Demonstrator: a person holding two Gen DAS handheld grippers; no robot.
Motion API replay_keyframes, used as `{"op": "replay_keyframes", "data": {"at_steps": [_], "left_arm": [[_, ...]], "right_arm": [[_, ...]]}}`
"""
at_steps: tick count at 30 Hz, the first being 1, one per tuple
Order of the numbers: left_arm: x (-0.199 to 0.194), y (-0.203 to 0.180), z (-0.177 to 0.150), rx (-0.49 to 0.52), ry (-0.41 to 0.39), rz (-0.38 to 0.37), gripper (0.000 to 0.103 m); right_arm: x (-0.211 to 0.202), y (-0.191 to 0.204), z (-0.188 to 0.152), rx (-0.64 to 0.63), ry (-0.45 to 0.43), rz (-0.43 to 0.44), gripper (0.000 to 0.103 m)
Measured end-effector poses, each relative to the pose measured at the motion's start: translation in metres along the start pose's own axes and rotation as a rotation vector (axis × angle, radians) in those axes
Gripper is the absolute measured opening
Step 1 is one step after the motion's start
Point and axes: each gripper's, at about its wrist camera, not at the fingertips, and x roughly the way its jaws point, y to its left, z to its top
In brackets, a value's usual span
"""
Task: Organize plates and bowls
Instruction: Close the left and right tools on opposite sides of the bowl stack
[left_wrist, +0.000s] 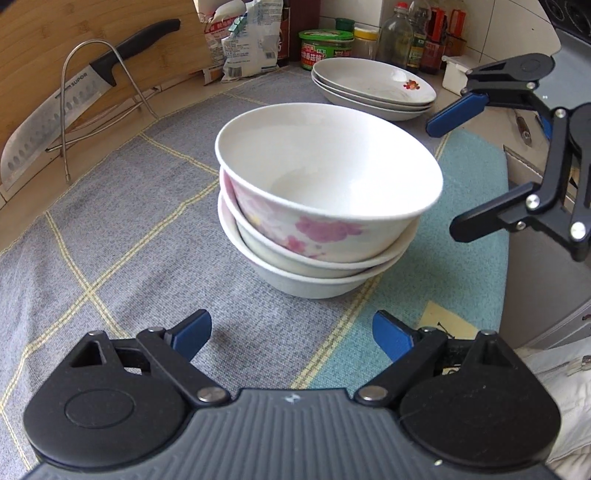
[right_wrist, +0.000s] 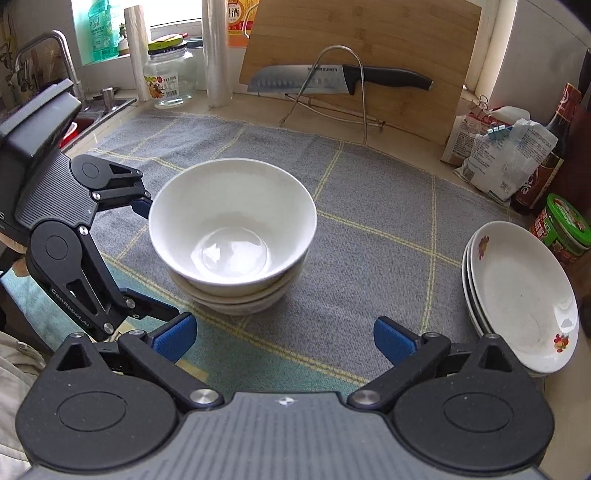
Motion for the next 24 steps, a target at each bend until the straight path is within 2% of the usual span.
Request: {"op": "replay_keyframes", "data": {"at_steps": [3, 5, 12, 16, 21, 24], "left_arm": [[0.009, -0.006, 0.004, 0.022, 0.021, 0.011, 0.095], [0.013, -0.009, 0.006, 0.019, 0.025, 0.026, 0.102], [0.017, -0.009, 0.010, -0.017, 0.031, 0.049, 0.103], [0.016, -0.011, 0.008, -0.041, 0.019, 0.067, 0.103], [0.015, -0.014, 0.007, -0.066, 0.015, 0.086, 0.103], [0.013, -0.017, 0.005, -0.081, 0.016, 0.097, 0.103]], "right_arm": [[0.020, -0.007, -0.007, -0.011, 0.029, 0.008, 0.103], [0.031, -0.011, -0.009, -0.038, 0.039, 0.014, 0.103], [0.064, -0.027, -0.006, -0.123, 0.088, 0.101, 0.103], [0.065, -0.033, -0.008, -0.182, 0.056, 0.149, 0.103], [0.058, -0.039, -0.029, -0.190, -0.061, 0.170, 0.103], [0.056, -0.042, -0.035, -0.205, -0.093, 0.188, 0.103]]}}
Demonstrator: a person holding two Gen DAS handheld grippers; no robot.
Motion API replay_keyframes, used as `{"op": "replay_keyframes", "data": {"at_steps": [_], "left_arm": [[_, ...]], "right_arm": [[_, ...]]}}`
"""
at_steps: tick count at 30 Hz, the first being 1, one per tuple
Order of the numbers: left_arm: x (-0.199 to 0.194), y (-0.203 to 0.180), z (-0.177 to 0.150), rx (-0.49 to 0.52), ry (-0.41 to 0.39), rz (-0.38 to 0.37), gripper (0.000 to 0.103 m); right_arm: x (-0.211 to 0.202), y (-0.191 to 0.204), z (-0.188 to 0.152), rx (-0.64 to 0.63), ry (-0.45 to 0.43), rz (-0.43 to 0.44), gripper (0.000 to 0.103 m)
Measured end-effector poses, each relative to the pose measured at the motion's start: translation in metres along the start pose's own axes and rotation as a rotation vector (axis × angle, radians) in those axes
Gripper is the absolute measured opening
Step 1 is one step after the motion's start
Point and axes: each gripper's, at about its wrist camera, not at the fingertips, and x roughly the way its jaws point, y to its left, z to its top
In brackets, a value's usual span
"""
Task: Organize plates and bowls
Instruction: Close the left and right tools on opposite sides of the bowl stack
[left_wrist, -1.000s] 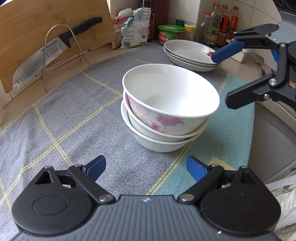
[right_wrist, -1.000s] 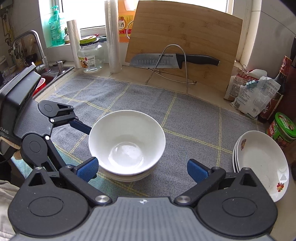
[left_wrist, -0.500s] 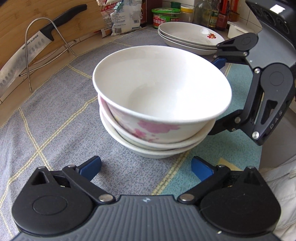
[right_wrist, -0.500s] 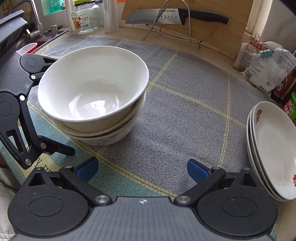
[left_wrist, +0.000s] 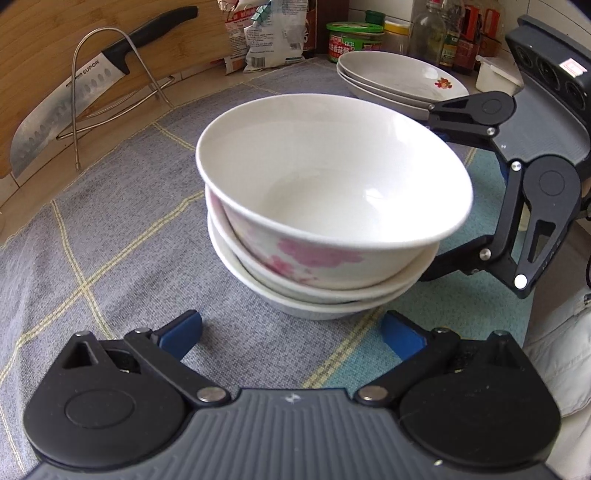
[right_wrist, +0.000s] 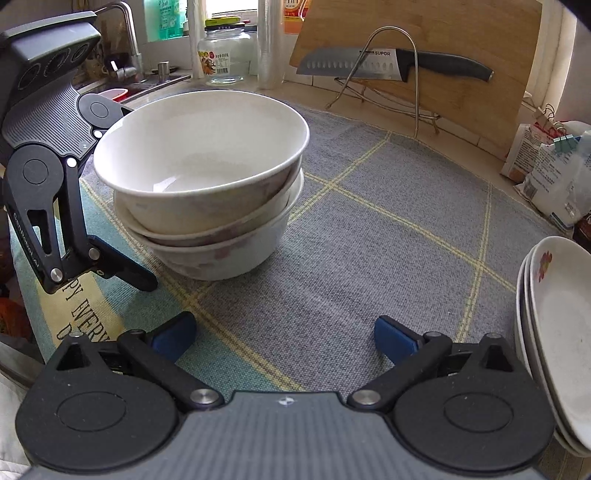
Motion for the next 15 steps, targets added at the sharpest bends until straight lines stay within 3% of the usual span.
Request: {"op": "replay_keyframes", "data": {"at_steps": [7, 15], "left_arm": [[0.001, 0.004, -0.004, 0.033, -0.055, -0.025, 0.103], [0.003, 0.012, -0.002, 0.130, -0.094, -0.097, 0.103]], "right_arm": [[-0.001, 0.003, 0.001, 0.020, -0.004, -0.020, 0.103], [0.008, 0.005, 0.017, 0.043, 0.063, -0.039, 0.103]]}}
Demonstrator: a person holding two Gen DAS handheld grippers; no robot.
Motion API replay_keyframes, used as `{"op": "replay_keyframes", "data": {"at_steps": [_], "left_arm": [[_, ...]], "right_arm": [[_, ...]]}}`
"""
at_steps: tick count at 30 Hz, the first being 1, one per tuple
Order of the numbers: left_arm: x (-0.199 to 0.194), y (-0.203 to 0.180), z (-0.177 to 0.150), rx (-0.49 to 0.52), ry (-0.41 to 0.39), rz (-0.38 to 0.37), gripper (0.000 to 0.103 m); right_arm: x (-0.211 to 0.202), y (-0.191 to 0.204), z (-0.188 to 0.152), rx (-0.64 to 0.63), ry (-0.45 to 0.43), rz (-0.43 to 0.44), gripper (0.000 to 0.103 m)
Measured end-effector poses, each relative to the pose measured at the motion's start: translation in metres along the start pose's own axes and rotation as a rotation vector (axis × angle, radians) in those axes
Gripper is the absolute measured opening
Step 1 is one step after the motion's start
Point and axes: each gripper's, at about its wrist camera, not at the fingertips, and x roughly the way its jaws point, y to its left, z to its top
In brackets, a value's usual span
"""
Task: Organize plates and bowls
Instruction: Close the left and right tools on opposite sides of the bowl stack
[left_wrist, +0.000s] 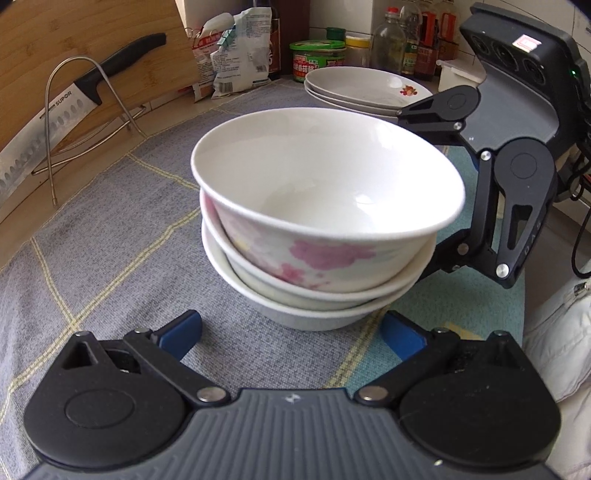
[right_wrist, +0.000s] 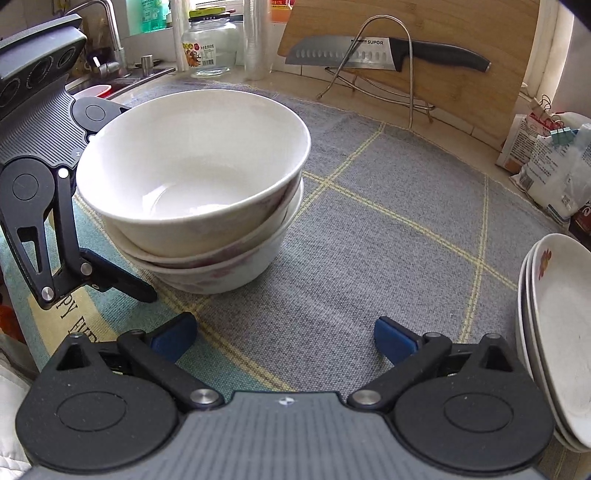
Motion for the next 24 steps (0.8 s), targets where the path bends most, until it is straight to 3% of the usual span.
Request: {"op": "replay_keyframes", "data": {"at_steps": [19, 24], "left_arm": [[0.001, 0.026, 0.014, 0.229, -0.010, -0.169, 0.097], [0.002, 0.024, 0.016, 0.276, -0.003, -0.188, 0.092]], "right_arm": [[0.010, 0.030, 0.038, -0.208, 0.041, 0.029, 0.103], [0.007, 0.027, 0.037, -0.208, 0.037, 0.073, 0.095]]}}
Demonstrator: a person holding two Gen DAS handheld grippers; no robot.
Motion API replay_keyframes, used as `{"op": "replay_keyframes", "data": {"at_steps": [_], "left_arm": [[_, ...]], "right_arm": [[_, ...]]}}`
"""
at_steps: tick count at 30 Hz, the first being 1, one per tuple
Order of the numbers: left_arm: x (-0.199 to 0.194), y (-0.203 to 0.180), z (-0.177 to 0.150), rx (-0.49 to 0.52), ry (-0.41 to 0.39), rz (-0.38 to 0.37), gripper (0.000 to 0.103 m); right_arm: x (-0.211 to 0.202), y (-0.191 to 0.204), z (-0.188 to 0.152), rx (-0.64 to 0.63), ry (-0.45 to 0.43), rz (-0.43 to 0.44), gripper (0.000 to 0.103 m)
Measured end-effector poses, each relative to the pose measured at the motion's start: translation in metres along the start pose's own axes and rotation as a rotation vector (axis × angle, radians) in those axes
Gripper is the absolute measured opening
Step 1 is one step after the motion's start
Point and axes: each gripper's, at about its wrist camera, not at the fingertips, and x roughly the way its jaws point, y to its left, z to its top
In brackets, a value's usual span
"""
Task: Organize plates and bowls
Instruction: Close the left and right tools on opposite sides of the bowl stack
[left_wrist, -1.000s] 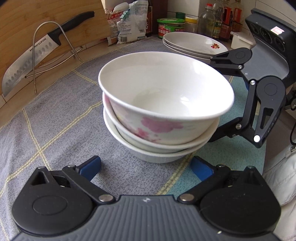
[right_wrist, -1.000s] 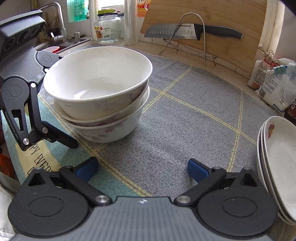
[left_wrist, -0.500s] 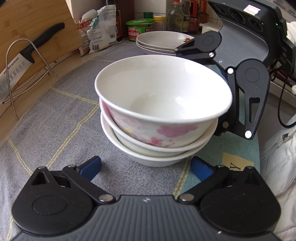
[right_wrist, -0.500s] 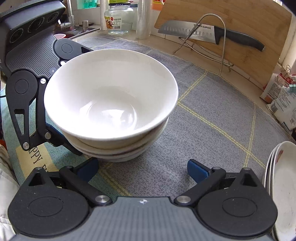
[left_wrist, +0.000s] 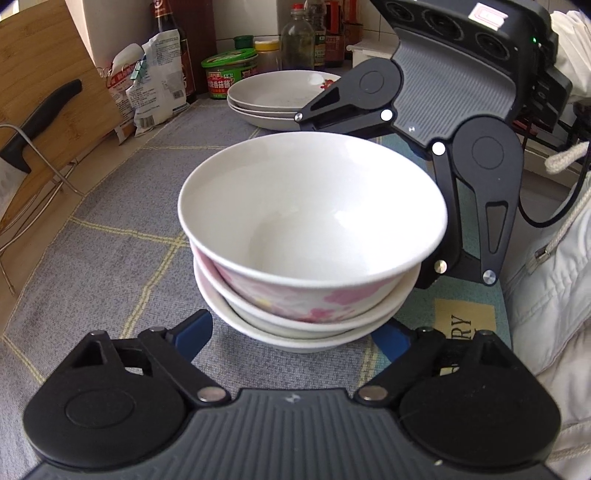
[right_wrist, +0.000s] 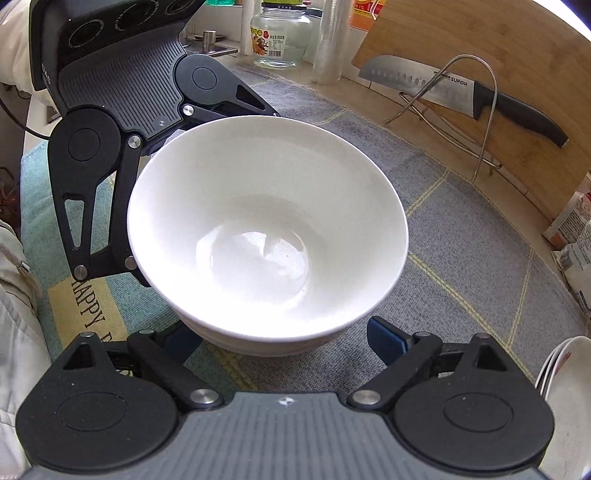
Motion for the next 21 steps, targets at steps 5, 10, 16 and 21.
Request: {"op": "replay_keyframes", "data": {"at_steps": [5, 10, 16, 21], "left_arm": [[-0.0001, -0.0014, 0.0008, 0.026, 0.005, -0.015, 0.084], [-0.0007, -0.0016, 0.0008, 0.033, 0.002, -0.014, 0.081], [-0.0007, 0.0001, -0.0010, 0.041, -0.007, -0.022, 0.081], [0.0024, 0.0003, -0.0008, 0.075, -0.003, -0.027, 0.081]], "right_arm": [[-0.0007, -0.0026, 0.0012, -0.012, -0.005, 0.034, 0.088], [-0.0057, 0.0025, -0.0007, -0.039, -0.013, 0.048, 0.081], [-0.0055, 0.0024, 0.0012, -0.039, -0.011, 0.049, 0.082], [-0.0042, 0.0021, 0.0032, -0.050, 0.000, 0.050, 0.081]]}}
